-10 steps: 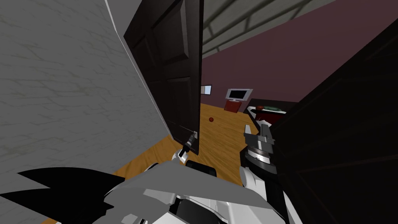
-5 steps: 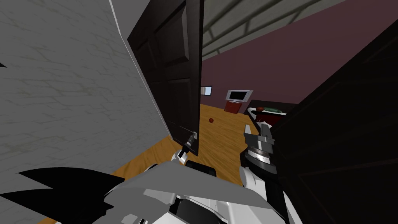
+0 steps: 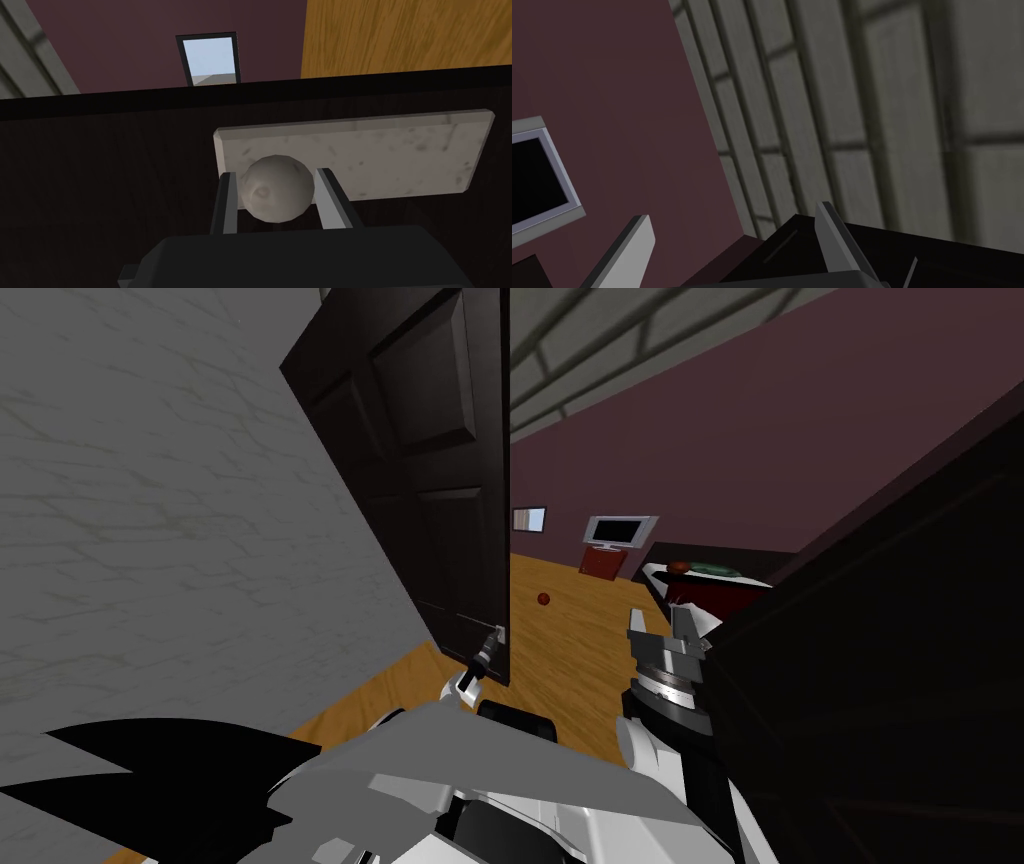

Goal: Push the door open

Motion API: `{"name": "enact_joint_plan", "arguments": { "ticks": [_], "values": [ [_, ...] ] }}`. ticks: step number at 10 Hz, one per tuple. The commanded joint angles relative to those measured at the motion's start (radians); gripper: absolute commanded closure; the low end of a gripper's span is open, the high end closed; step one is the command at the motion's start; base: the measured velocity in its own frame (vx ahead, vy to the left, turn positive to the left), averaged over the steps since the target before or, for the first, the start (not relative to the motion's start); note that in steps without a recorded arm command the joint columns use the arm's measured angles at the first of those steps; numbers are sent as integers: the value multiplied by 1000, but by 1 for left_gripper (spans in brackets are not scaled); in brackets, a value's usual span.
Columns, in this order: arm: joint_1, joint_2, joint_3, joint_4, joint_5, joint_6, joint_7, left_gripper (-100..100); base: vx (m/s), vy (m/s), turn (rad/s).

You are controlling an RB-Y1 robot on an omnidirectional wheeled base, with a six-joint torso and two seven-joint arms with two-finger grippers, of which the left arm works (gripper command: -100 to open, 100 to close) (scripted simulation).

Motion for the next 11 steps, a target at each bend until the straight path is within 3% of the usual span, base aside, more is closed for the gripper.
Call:
{"name": "enact_joint_plan", "arguments": {
  "ticks": [1, 5, 7, 8, 11],
  "values": [
    [1, 17, 26, 2, 8, -6, -3, 100, 200, -117, 76],
    [6, 24, 70, -4, 17, -1, -13, 100, 194, -93, 98],
    [6, 24, 70, -4, 17, -1, -13, 100, 82, -34, 23],
    [-1, 20, 73, 8, 21, -7, -12, -100, -131, -33, 89],
    [1, 15, 76, 2, 25, -2, -10, -100, -203, -60, 51]
  ]
}}
